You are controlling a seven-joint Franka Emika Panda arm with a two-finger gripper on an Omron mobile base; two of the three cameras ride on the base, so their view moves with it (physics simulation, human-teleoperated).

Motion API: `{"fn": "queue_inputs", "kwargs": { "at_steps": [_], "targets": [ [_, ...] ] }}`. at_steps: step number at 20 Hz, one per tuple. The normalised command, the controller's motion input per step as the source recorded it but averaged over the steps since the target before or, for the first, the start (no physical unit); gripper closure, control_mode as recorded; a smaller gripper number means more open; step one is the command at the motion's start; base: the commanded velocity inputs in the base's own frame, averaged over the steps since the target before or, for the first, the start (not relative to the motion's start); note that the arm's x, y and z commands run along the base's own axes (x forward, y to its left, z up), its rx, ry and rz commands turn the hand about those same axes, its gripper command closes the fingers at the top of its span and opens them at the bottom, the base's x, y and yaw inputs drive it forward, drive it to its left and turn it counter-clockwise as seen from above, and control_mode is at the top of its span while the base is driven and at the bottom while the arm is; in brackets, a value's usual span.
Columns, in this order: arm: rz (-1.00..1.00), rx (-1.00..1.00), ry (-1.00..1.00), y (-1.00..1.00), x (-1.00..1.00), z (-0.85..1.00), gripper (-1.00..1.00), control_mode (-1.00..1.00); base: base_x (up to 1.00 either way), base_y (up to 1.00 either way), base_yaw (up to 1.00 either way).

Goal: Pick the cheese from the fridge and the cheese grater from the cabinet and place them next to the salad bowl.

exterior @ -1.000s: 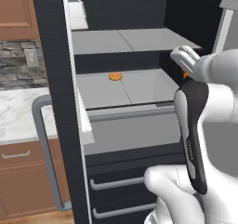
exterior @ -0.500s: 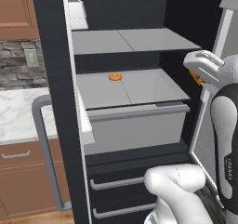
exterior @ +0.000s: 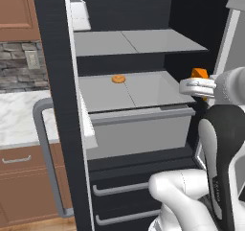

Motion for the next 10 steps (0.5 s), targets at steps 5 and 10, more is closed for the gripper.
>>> {"fn": "queue_inputs", "kwargs": {
  "at_steps": [5, 10],
  "targets": [
    [0.08, -0.04, -0.04, -0.15, 0.00, 0.00, 1.00, -1.00, 0.00, 0.00, 0.00],
    [0.06, 0.00, -0.04, 0.00, 0.00, 0.00, 1.00, 1.00, -0.19, 0.00, 0.01]
  ]
}}
